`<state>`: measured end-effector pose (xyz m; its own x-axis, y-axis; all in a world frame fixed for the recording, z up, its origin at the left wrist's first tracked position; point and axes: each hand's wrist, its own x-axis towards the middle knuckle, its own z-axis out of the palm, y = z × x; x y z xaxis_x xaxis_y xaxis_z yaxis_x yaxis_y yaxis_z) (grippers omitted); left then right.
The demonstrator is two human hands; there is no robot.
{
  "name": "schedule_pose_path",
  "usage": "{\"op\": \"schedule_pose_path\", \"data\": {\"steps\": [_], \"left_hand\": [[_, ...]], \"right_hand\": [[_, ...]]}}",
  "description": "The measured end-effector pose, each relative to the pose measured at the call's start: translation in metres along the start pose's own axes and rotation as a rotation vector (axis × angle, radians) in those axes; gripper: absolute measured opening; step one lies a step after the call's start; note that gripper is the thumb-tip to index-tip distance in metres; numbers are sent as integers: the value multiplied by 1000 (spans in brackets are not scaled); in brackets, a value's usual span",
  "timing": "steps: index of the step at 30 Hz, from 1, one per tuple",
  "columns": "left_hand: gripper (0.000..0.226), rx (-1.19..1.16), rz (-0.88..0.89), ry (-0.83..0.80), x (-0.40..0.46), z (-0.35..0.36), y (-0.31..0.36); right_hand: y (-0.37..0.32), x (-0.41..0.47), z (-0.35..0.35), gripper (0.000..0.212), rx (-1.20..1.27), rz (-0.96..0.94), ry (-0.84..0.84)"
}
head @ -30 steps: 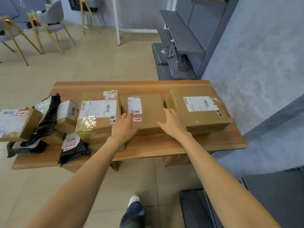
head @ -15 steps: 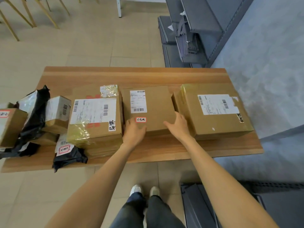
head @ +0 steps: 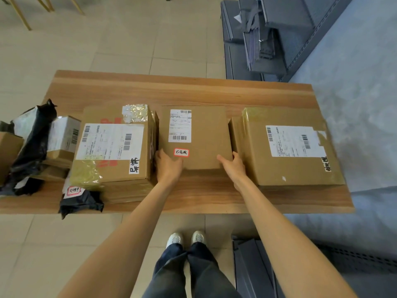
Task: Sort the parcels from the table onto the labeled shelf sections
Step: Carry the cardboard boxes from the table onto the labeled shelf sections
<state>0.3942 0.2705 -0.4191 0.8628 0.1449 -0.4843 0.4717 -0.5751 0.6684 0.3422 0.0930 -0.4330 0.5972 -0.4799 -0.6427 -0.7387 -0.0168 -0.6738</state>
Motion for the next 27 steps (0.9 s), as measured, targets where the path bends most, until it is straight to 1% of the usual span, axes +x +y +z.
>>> {"op": "schedule_pose_path", "data": {"steps": [3, 8, 12, 18, 20, 25, 27], "left_hand": [[78, 0, 0, 11, 2, 1, -1], [82, 17, 23, -28, 3, 1, -1], [85, -28, 7, -52, 7, -3, -2], [81, -137, 25, -15, 4, -7, 12], [84, -165, 37, 10, 3, -11, 24], [90, -220, 128, 89, 3, -30, 59], [91, -226, 123, 91, 4, -41, 73]], "right_hand": [[-1, 5, 1, 76, 48, 41, 4], [2, 7, 3, 59, 21, 13, 71], [0, 2, 2, 57, 38, -23, 100], [-22, -4, -7, 56, 15, -138, 163], [-31, -10, -8, 56, 20, -187, 184], [-62, -26, -21, 56, 111, -296, 216], [-74, -34, -31, 55, 146, -335, 218]]}}
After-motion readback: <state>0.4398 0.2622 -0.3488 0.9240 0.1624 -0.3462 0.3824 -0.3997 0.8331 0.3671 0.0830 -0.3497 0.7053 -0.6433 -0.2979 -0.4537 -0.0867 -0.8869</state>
